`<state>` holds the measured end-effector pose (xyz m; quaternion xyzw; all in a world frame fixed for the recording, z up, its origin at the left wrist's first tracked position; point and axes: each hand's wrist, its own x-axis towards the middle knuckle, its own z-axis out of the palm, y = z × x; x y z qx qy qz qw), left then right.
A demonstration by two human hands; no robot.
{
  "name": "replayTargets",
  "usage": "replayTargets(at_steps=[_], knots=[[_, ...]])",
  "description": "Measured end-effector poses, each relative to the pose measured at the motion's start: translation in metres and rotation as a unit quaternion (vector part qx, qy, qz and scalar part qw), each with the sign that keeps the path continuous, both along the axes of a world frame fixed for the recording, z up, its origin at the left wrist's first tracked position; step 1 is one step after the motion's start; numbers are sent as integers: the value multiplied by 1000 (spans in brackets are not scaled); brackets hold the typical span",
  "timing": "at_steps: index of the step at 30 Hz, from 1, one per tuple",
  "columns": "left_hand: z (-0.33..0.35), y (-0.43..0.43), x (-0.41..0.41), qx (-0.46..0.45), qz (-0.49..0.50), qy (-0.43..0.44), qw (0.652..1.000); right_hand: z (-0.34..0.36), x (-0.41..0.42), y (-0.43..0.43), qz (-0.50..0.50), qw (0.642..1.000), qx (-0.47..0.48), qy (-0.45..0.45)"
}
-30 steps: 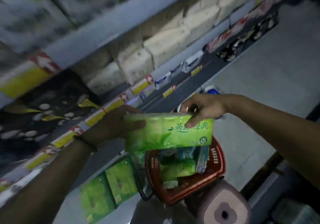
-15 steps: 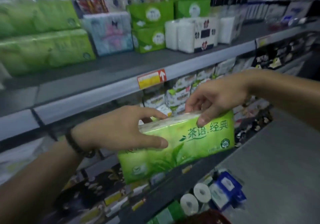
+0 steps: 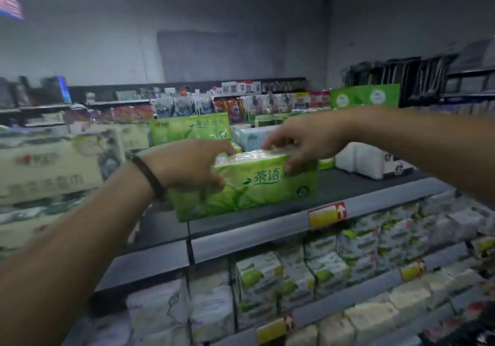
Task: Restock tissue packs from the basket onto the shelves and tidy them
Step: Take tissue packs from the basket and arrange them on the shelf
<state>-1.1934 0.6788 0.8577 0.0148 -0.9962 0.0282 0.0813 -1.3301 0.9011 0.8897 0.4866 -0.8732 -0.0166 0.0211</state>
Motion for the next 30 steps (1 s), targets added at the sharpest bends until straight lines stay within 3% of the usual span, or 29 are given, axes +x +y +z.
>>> replayTargets(at_steps=[5,11,18,23,30], knots=[[-17,-45,-50,-42,150,-11,988,-14,-29,-98,-19,1000,-1,10],[-46,-73,-95,-22,315,9,949,-40,-51,-170,-76,995,6,69],[-104,-86,-131,-22,293,150,944,-79,-66,-184,-118,986,-34,112],[-111,-92,-135,-50,252,161,953,-82,-72,-191,-139,983,-30,120],[-110,-103,-137,-11,237,178,955,-88,-82,-170,-162,978,-82,107]])
